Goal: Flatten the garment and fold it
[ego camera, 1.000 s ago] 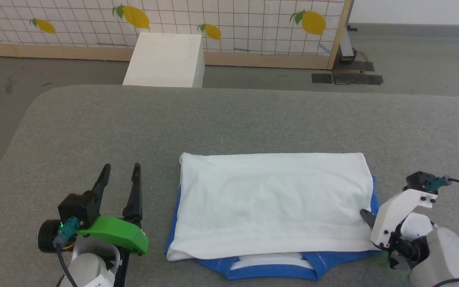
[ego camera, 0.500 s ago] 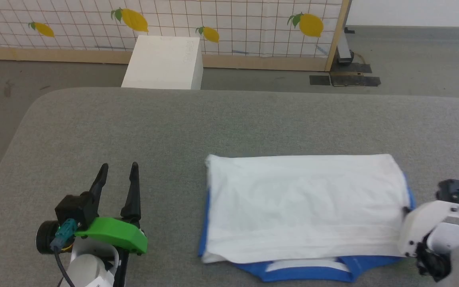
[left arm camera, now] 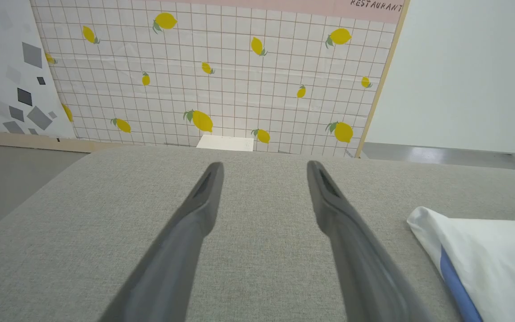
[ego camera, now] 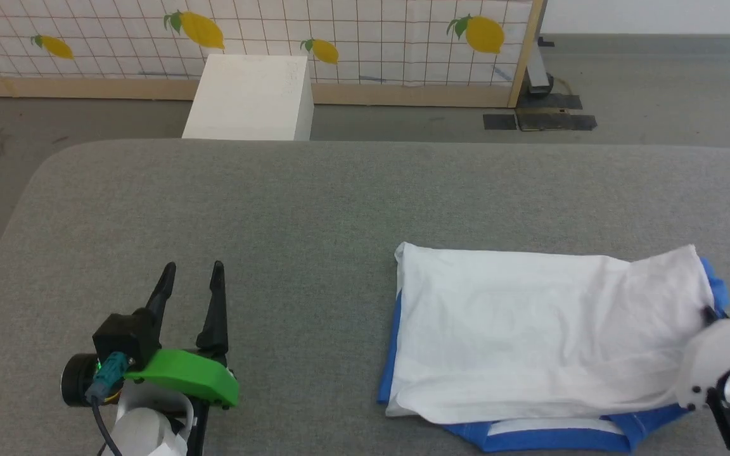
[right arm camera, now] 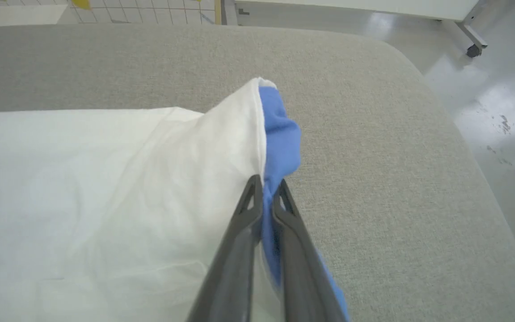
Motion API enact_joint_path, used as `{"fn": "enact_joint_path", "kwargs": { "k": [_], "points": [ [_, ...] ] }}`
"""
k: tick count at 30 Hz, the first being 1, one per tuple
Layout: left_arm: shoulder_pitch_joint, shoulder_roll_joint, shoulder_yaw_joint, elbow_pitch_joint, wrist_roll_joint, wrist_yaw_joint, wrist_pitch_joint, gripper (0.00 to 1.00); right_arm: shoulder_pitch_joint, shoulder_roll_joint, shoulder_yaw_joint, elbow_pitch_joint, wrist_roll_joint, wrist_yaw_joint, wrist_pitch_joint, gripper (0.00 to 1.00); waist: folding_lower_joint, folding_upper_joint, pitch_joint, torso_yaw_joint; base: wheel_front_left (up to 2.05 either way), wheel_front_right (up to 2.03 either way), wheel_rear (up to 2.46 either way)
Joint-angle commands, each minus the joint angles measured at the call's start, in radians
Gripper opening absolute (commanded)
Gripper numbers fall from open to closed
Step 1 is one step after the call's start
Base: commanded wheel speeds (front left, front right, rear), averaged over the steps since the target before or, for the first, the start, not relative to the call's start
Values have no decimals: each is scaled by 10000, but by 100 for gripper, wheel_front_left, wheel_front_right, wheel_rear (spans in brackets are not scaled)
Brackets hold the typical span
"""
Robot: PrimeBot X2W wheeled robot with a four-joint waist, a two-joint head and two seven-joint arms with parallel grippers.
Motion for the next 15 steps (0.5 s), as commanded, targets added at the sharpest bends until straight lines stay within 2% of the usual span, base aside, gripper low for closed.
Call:
{"fn": "enact_joint_path", "kwargs": {
  "k": [1,6,9,12,15],
  "points": [
    [56,-69,44,-4,91,-70,-45,100,50,-11,357,-419,104,-17,102,0,0,0,43,-11,0,0,0],
    [-2,-115,107,-9,136,-136,-45,100,10,-11,2297,-1893,314,-17,781,0,0,0,152,29,0,0,0],
    [-66,-132,111,10,181,-177,-45,100,-165,-146,3835,-2412,518,-17,1191,0,0,0,218,82,0,0,0],
    [-129,-165,103,66,189,-219,-45,100,-444,-168,5225,-2447,787,-17,1442,0,0,0,264,150,0,0,0],
    [-176,-188,78,134,190,-262,-45,100,-804,-163,6246,-1976,944,-17,1458,0,0,0,314,225,0,0,0]
  ]
}}
